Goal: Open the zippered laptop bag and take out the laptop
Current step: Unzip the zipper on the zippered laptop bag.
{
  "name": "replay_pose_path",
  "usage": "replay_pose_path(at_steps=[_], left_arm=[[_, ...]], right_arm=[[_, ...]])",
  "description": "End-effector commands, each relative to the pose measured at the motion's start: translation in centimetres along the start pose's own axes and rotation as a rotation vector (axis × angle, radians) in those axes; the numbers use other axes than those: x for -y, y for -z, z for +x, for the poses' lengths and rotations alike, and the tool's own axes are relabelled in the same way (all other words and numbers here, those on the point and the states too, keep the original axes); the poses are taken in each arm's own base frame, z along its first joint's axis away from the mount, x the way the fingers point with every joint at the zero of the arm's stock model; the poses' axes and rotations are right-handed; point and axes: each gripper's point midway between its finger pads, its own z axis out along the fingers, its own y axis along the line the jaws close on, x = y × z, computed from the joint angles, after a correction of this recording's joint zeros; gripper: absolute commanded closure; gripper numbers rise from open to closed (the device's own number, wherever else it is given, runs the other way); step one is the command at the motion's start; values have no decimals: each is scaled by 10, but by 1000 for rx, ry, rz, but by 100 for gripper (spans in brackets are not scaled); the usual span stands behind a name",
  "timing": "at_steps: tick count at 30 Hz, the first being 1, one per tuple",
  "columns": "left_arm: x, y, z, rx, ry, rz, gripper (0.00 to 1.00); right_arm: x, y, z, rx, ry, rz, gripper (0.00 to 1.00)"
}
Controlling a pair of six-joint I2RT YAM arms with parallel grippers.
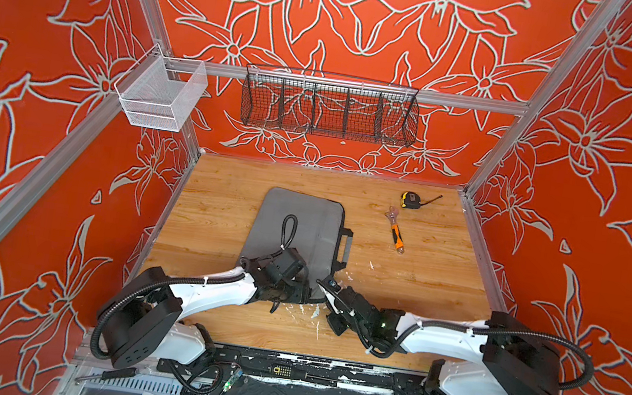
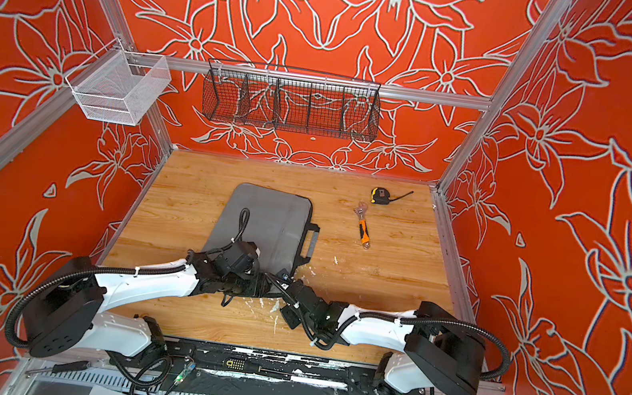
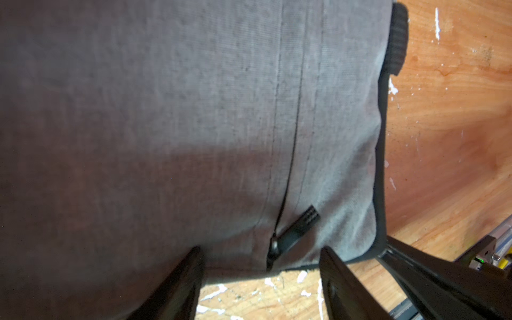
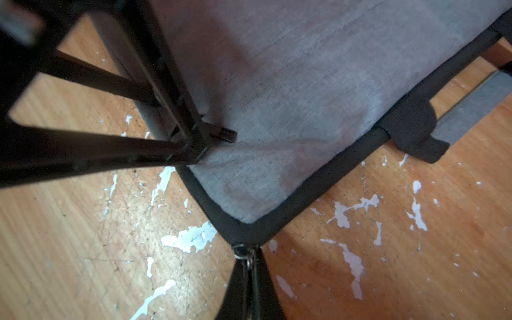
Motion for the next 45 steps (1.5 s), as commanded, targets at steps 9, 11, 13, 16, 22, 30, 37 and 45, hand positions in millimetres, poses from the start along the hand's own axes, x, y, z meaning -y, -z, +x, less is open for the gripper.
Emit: replay_pose_path(at_steps=[9, 11, 13, 16, 22, 30, 37, 45], left_arm=[[-29, 14, 42, -19, -171, -130, 32], [-12, 22, 38, 61, -286, -101, 32], [5, 30, 34, 150, -403, -63, 31], [22, 38, 35, 230, -546, -12, 31], [43, 46, 32, 286, -797, -36, 32], [82, 31, 52, 391, -1368, -21, 31], [85, 11, 43, 376, -1469, -103, 36], [81, 7, 27, 420, -1420, -154, 37]], right_arm=[[7, -18, 20, -68, -86, 5, 100], [6, -15, 14, -42, -117, -6, 100], [2, -11, 9, -8, -155, -38, 100], [1, -4, 4, 17, -212, -63, 100], [-4, 4, -1, 39, -293, -148, 100], [-26, 11, -16, 39, -293, -279, 100], [-30, 30, -24, 82, -284, -325, 100], [-33, 35, -18, 45, -267, -341, 100]])
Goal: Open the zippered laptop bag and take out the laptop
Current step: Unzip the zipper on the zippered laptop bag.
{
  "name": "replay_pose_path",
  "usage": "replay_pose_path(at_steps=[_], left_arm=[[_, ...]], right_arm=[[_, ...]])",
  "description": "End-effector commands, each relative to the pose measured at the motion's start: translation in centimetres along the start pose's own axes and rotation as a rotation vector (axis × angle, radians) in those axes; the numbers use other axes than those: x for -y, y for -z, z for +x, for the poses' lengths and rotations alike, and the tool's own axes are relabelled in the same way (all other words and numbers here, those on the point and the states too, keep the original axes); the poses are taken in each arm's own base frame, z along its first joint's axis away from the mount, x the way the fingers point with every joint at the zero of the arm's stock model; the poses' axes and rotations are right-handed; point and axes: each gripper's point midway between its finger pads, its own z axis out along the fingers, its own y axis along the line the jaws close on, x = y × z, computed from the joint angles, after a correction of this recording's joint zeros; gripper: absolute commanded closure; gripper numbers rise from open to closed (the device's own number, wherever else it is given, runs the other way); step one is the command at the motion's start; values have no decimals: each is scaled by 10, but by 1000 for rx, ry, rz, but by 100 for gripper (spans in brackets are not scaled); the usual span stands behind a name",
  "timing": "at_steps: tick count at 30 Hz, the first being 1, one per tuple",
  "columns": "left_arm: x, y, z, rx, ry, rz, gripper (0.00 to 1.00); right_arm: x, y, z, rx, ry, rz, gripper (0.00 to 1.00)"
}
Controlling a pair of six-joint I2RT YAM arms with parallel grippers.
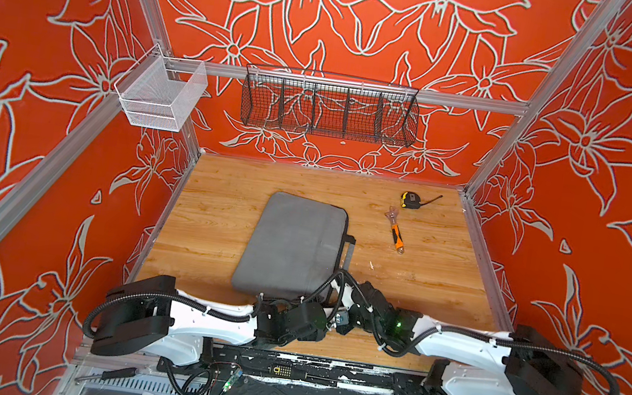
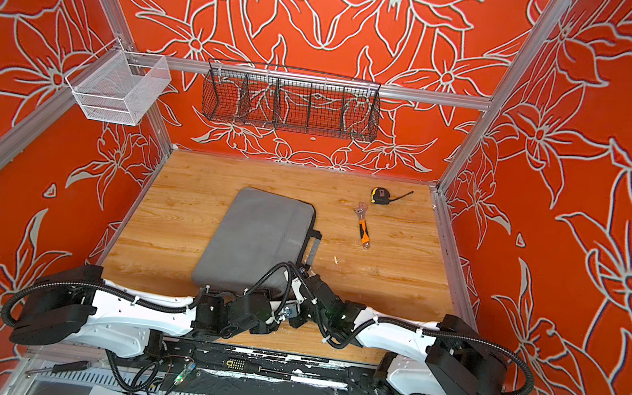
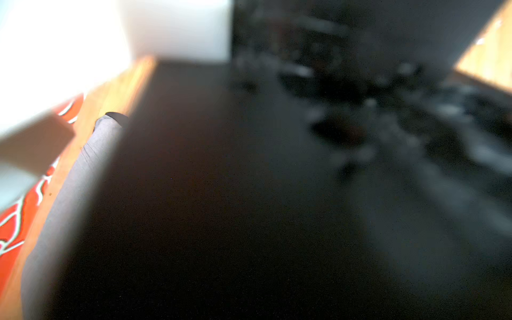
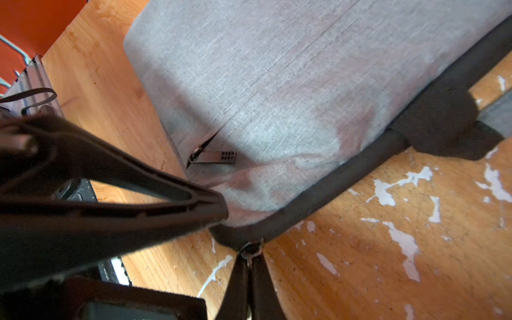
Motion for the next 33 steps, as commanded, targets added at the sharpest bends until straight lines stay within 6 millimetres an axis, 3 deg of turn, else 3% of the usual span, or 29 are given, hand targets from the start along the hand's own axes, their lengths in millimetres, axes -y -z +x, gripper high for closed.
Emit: replay_pose_path(at_steps=[1, 4, 6, 9, 10, 20, 21, 23, 25, 28, 33], left_arm=[[-18, -7, 11, -33, 16, -53, 41], [-20, -6, 13, -42, 21, -40, 70], [-22, -5, 15, -44, 27, -43, 84], [-22, 0, 15, -21, 41, -37, 99], [-22, 2, 15, -16, 48, -34, 100], [-19, 17, 17, 10, 103, 6, 100], [-17, 17, 16, 17, 103, 15, 95], [-14, 17, 16, 36, 104, 25, 66], [-14, 15, 15, 57, 94, 16, 53], [-17, 11, 11, 74, 50, -6, 46], [-12, 7, -1, 102, 17, 46, 45]], right_arm=[[-18, 6, -7, 8, 13, -76, 100], [-16, 7, -8, 17, 8, -63, 100], [-14, 7, -11, 22, 5, -53, 100], [-6, 8, -13, 22, -7, -21, 100], [-3, 8, -14, 19, -15, -12, 100], [12, 10, -22, 11, -57, 2, 100], [10, 10, -21, 8, -56, -10, 100], [4, 10, -22, 1, -49, -46, 100], [-2, 11, -21, -9, -46, -75, 100], [-6, 16, -22, -6, -39, -96, 100], [-9, 23, -23, 1, -36, -106, 100]])
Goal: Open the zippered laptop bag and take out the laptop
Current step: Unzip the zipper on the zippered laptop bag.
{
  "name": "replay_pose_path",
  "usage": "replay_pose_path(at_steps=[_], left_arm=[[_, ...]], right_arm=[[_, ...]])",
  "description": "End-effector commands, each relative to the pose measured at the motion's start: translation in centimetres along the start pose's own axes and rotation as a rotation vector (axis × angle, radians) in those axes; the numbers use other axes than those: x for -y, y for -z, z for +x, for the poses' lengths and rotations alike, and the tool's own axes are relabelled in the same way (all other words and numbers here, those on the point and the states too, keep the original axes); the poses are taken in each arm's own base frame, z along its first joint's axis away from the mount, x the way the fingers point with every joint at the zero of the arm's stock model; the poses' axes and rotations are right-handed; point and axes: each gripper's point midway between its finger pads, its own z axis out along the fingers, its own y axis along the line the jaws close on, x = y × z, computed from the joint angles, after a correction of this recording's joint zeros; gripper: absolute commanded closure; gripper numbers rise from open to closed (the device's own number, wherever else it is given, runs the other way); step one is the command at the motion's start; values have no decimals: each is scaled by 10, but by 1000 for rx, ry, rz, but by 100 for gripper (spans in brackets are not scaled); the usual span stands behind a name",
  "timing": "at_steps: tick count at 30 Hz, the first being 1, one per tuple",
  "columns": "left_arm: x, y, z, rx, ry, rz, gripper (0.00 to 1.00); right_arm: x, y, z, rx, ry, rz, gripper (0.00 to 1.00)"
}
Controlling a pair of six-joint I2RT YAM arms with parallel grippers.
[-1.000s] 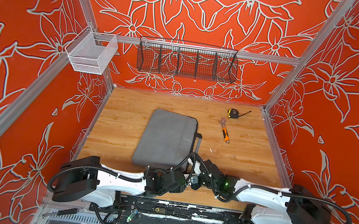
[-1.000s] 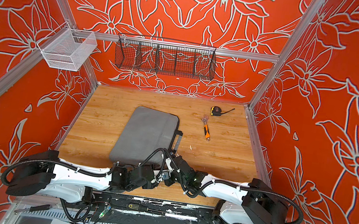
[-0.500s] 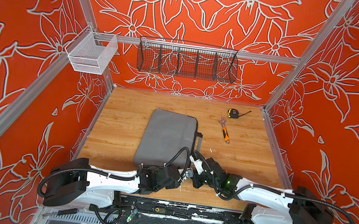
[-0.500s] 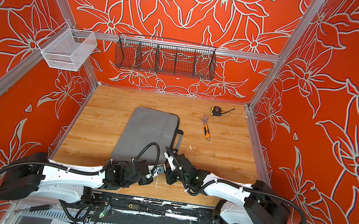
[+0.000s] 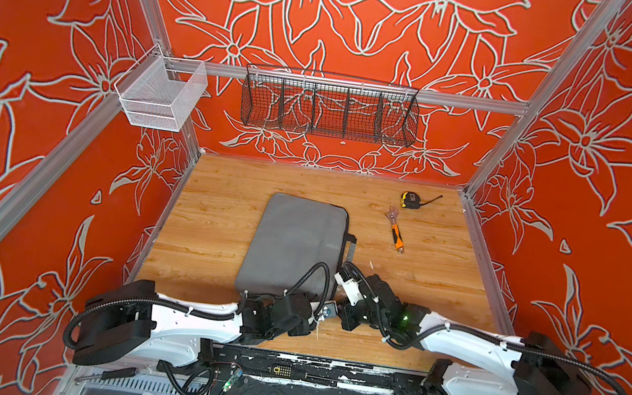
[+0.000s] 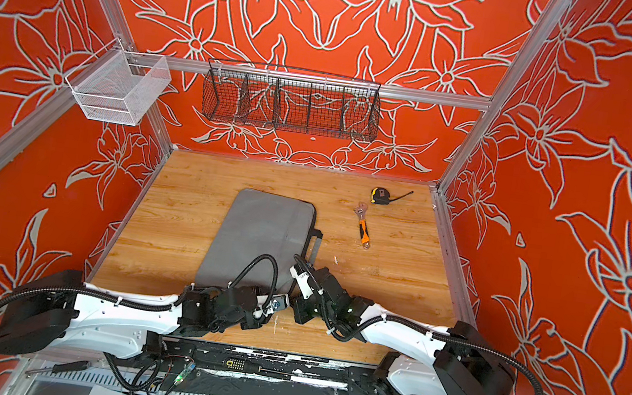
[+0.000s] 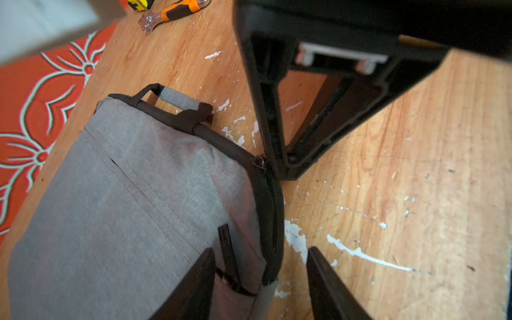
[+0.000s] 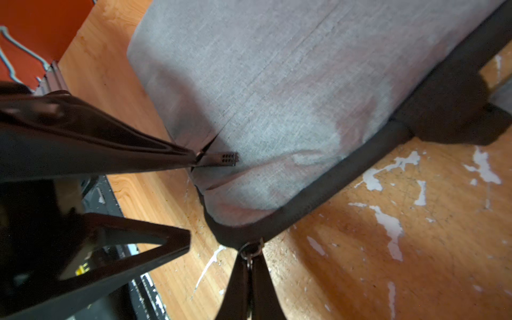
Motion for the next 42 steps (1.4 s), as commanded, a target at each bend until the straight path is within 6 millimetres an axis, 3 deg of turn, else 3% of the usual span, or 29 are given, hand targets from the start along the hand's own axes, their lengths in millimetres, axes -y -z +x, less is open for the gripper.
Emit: replay_pose_path(at_steps=[1, 9, 11, 13, 15, 25, 33, 42], left_arm=[[2, -4, -20, 65, -34, 33, 45], [-1, -25, -26, 31, -79, -1, 47], [-2, -30, -26, 23, -89, -6, 61], [0, -31, -28, 19, -90, 5, 83], [2, -30, -29, 19, -85, 27, 99], [9, -11, -24, 47, -39, 78, 100], [18, 12, -4, -5, -14, 147, 100], [12, 32, -3, 49, 36, 118, 100]], right_arm=[[-17, 10, -17, 38, 22, -60, 100], [-22, 5, -17, 35, -9, -97, 100], [-23, 4, -17, 27, -10, -102, 100], [-21, 4, -16, 22, -12, -86, 100], [-15, 6, -14, 25, -14, -55, 100], [-5, 15, -19, 78, -48, -25, 100], [38, 4, -16, -41, -130, 157, 100], [57, 1, -23, -100, -121, 203, 100]])
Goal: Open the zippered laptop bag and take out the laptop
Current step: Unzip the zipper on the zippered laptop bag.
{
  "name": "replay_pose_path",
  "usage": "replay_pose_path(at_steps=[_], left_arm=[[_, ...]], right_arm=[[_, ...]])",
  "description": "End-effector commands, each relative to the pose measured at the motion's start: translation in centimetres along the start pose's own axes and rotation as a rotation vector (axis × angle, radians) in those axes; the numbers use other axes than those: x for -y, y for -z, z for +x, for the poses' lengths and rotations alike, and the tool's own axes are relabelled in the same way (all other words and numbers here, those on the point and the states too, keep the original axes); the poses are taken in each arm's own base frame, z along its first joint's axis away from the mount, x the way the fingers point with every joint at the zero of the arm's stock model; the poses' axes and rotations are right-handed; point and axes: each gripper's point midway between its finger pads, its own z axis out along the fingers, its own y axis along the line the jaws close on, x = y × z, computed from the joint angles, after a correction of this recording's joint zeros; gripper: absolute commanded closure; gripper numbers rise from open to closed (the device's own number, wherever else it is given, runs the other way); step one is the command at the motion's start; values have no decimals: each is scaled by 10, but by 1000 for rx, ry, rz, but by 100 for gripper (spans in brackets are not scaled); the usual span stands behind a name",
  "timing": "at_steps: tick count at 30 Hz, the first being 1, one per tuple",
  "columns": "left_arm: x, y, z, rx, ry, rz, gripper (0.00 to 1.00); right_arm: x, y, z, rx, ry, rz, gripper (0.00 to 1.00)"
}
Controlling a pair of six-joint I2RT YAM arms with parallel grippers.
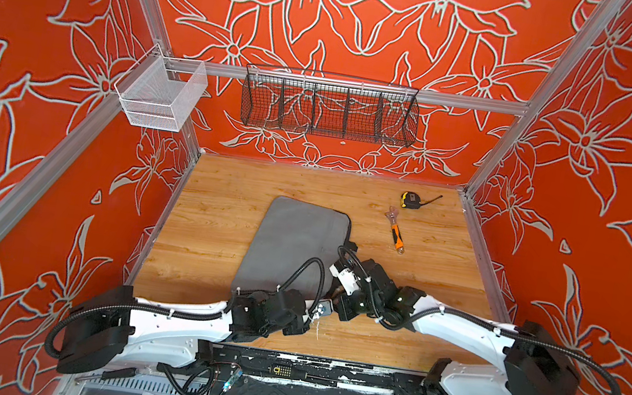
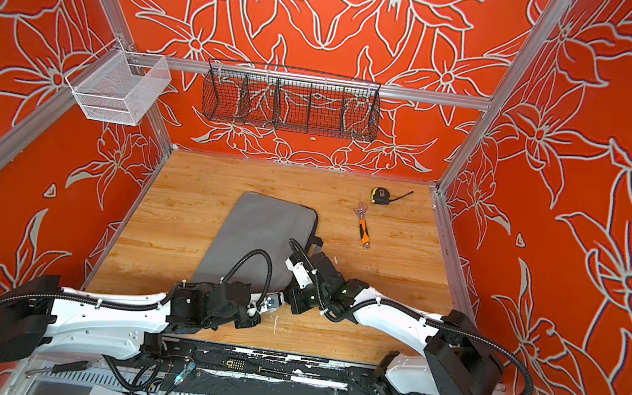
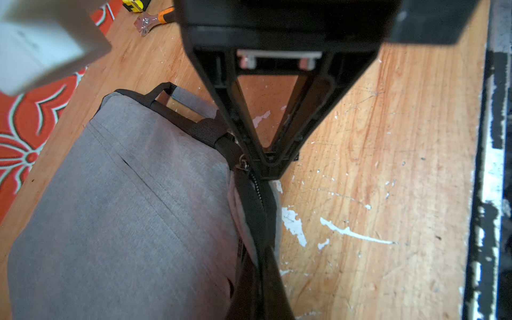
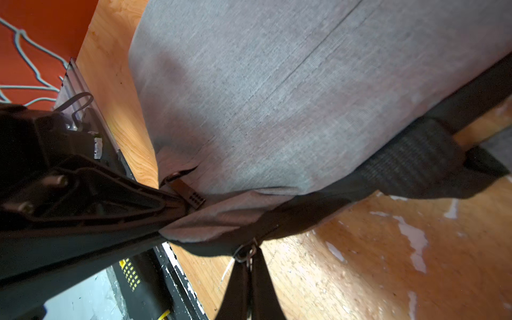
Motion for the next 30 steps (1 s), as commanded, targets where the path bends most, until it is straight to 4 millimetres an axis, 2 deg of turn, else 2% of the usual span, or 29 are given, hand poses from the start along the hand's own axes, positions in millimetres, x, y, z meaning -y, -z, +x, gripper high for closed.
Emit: replay_pose_path(at_steps=[1, 6, 10, 16, 20, 25, 30], left_arm=[[13, 10, -3, 33, 12, 64, 100], [17, 10, 1, 29, 27, 80, 100], [19, 8, 2, 20, 25, 91, 100], [19, 13, 0, 28, 32, 87, 100], [16, 23, -3, 65, 62, 81, 100], [19, 30, -2, 76, 94, 99, 100], [21, 31, 2, 66, 131, 104, 100]], right_arm=[[56, 9, -10, 36, -55, 220, 100], [52, 24, -13, 45, -29, 167, 100], [48, 31, -5, -16, 10, 129, 100], [71, 30, -1, -20, -14, 165, 100], [88, 21, -16, 10, -31, 177, 100], [88, 10, -38, 31, -30, 155, 100], [90, 16, -52, 94, -14, 179, 100]])
